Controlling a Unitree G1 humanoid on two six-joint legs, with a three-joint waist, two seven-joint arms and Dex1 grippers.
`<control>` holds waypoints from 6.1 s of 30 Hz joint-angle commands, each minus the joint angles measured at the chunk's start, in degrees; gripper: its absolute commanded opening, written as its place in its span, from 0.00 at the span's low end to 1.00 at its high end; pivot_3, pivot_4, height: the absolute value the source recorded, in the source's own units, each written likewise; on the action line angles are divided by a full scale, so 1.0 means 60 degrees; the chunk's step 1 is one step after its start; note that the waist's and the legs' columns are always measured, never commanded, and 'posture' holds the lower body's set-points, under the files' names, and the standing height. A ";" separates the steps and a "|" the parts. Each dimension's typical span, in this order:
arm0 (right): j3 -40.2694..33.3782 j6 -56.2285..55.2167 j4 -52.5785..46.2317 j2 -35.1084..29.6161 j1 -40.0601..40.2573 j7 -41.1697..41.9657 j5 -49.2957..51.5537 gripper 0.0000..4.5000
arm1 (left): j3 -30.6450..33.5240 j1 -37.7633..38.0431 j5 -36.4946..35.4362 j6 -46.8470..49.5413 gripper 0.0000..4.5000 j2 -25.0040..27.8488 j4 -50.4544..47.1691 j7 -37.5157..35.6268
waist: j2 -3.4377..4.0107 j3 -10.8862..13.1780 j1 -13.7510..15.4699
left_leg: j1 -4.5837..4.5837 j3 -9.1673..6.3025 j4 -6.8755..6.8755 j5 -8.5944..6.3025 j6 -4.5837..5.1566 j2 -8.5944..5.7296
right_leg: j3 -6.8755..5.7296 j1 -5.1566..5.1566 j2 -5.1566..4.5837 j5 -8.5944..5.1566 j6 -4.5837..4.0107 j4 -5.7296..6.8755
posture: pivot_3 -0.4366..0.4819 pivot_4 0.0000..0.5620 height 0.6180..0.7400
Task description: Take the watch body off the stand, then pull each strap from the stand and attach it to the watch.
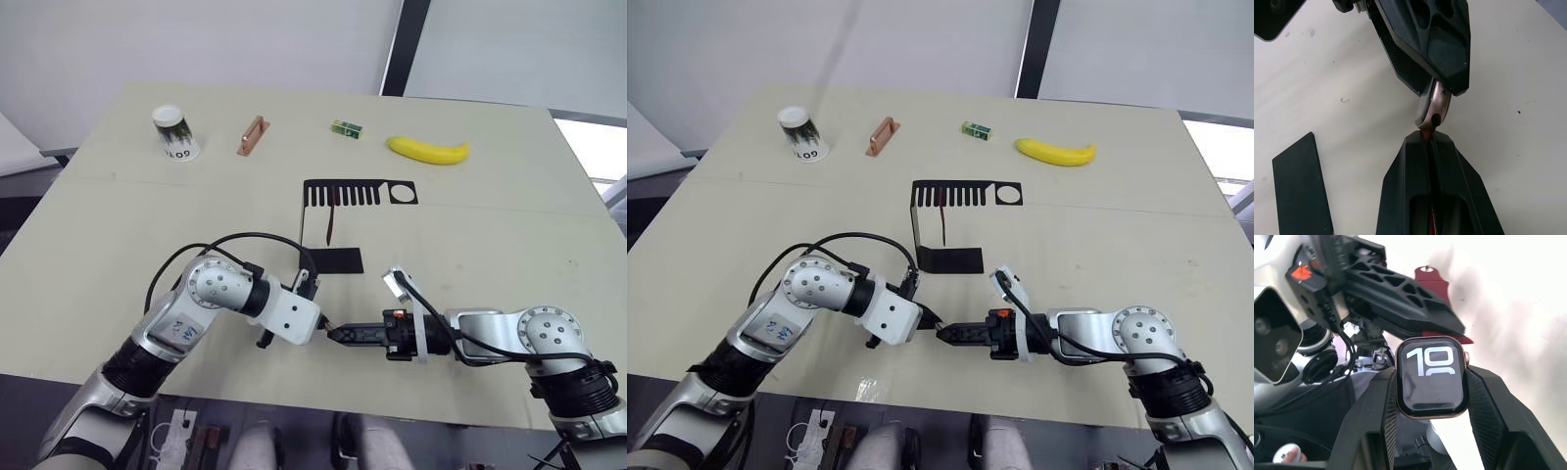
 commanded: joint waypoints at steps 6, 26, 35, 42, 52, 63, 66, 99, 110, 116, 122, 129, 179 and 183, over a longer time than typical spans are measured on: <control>0.0521 -0.0055 0.0141 -0.0048 0.0165 -0.0718 0.0134 0.34 | 0.0681 -0.0144 -0.0792 -0.0181 0.00 -0.0073 -0.1040 0.0348 | 0.0000 0.0000 -0.0004 | 0.0001 0.0000 0.0001 0.0000 0.0000 0.0000 | 0.0001 0.0001 0.0000 0.0000 0.0000 -0.0002 | 0.48 0.27 1.00; 0.0532 0.0000 -0.0108 -0.0041 0.0085 -0.0472 0.0201 0.34 | 0.0552 -0.0023 -0.0599 -0.0031 0.00 0.0017 -0.1097 0.0247 | 0.0000 0.0000 -0.0002 | 0.0000 0.0000 0.0001 0.0000 0.0001 0.0001 | 0.0000 0.0000 0.0000 0.0000 0.0000 -0.0003 | 0.48 0.27 1.00; 0.0592 0.0035 -0.0302 -0.0035 0.0118 -0.0433 0.0129 0.34 | 0.0374 -0.0057 -0.0416 0.0224 0.00 -0.0142 -0.1034 0.0370 | 0.0000 0.0000 -0.0002 | 0.0000 -0.0001 0.0001 0.0000 0.0001 0.0000 | 0.0001 0.0000 0.0000 0.0000 0.0000 -0.0003 | 0.48 0.27 1.00; 0.0571 0.0088 -0.0281 -0.0029 0.0078 -0.0361 0.0034 0.34 | 0.0204 -0.0180 -0.0204 0.0350 0.00 -0.0332 -0.0982 0.0412 | 0.0000 0.0000 -0.0001 | 0.0000 0.0000 0.0001 -0.0001 0.0001 0.0000 | 0.0001 0.0000 0.0000 0.0000 0.0000 -0.0003 | 0.48 0.27 1.00; 0.0559 0.0108 -0.0311 -0.0014 0.0061 -0.0325 0.0023 0.34 | 0.0169 -0.0288 0.0015 0.0364 0.00 -0.0517 -0.0883 0.0482 | 0.0000 0.0000 -0.0002 | -0.0001 0.0000 0.0001 -0.0001 0.0001 0.0000 | 0.0001 0.0000 0.0000 0.0000 0.0000 -0.0003 | 0.48 0.27 1.00; 0.0601 0.0132 -0.0404 -0.0038 0.0054 -0.0237 0.0102 0.34 | 0.0132 -0.0289 0.0312 0.0167 0.00 -0.0667 -0.0737 0.0664 | 0.0000 0.0000 -0.0001 | -0.0001 0.0000 0.0001 -0.0001 0.0001 0.0000 | 0.0001 0.0000 0.0000 0.0000 0.0000 -0.0003 | 0.48 0.27 1.00; 0.0606 0.0137 -0.0397 -0.0034 0.0040 -0.0226 0.0074 0.34 | 0.0146 -0.0278 0.0337 0.0158 0.00 -0.0695 -0.0729 0.0657 | 0.0000 0.0000 -0.0002 | -0.0001 0.0000 0.0001 -0.0001 0.0002 0.0000 | 0.0001 0.0000 0.0000 0.0000 0.0000 -0.0004 | 0.48 0.27 1.00; 0.0610 0.0219 -0.0407 0.0046 0.0005 -0.0048 -0.0139 0.34 | -0.0064 0.0000 0.0779 0.0194 0.00 -0.0906 -0.0522 0.0803 | 0.0000 0.0000 -0.0002 | -0.0001 0.0000 0.0001 -0.0001 0.0002 0.0001 | 0.0001 0.0000 0.0000 0.0000 0.0000 -0.0005 | 0.48 0.27 1.00; 0.0593 0.0233 -0.0414 0.0064 0.0009 -0.0008 -0.0197 0.34 | -0.0081 0.0051 0.0820 0.0198 0.00 -0.0918 -0.0477 0.0864 | 0.0000 0.0000 -0.0001 | -0.0001 0.0000 0.0000 -0.0001 0.0002 0.0001 | 0.0001 0.0000 0.0000 0.0000 0.0000 -0.0004 | 0.48 0.27 1.00; 0.0579 0.0247 -0.0439 0.0056 0.0052 0.0020 -0.0251 0.34 | 0.0002 0.0106 0.0633 0.0422 0.00 -0.0952 -0.0574 0.0819 | 0.0000 0.0000 -0.0001 | -0.0001 -0.0001 0.0000 -0.0002 0.0003 0.0001 | 0.0001 0.0000 0.0000 0.0000 0.0000 -0.0005 | 0.48 0.27 1.00; 0.0496 0.0291 -0.0498 -0.0072 0.0113 0.0116 -0.0327 0.34 | 0.0379 0.0228 0.0317 0.0668 0.42 -0.0563 -0.0918 0.0511 | 0.0000 0.0000 -0.0006 | 0.0000 0.0000 0.0000 -0.0002 0.0003 0.0002 | 0.0002 0.0000 0.0000 0.0000 0.0000 -0.0005 | 0.48 0.27 1.00; 0.0066 0.0255 -0.1272 -0.0475 0.0273 0.1474 -0.1945 0.34 | 0.2061 0.1427 -0.1017 -0.0583 1.00 0.1928 -0.0306 -0.0563 | 0.0020 0.0012 -0.0035 | 0.0009 0.0001 -0.0006 -0.0007 0.0012 0.0005 | 0.0004 -0.0002 0.0000 -0.0001 -0.0002 -0.0008 | 0.48 0.27 1.00; -0.0869 -0.2089 -0.3359 -0.0009 0.0652 0.6778 -0.7407 0.34 | 0.2992 0.3008 -0.3367 -0.0512 1.00 0.0777 -0.1861 0.0945 | 0.0029 0.0019 -0.0026 | 0.0038 0.0020 0.0010 -0.0013 0.0004 -0.0014 | 0.0022 0.0012 -0.0012 -0.0009 0.0013 0.0017 | 0.48 0.27 1.00; -0.1033 -0.1351 -0.3366 0.0153 0.0428 0.6173 -0.6975 0.34 | 0.2871 0.3121 -0.3153 -0.0337 1.00 0.0784 -0.1929 0.1227 | 0.0029 0.0019 -0.0012 | 0.0035 0.0019 0.0008 -0.0012 0.0004 -0.0014 | 0.0020 0.0011 -0.0013 -0.0009 0.0013 0.0016 | 0.48 0.27 1.00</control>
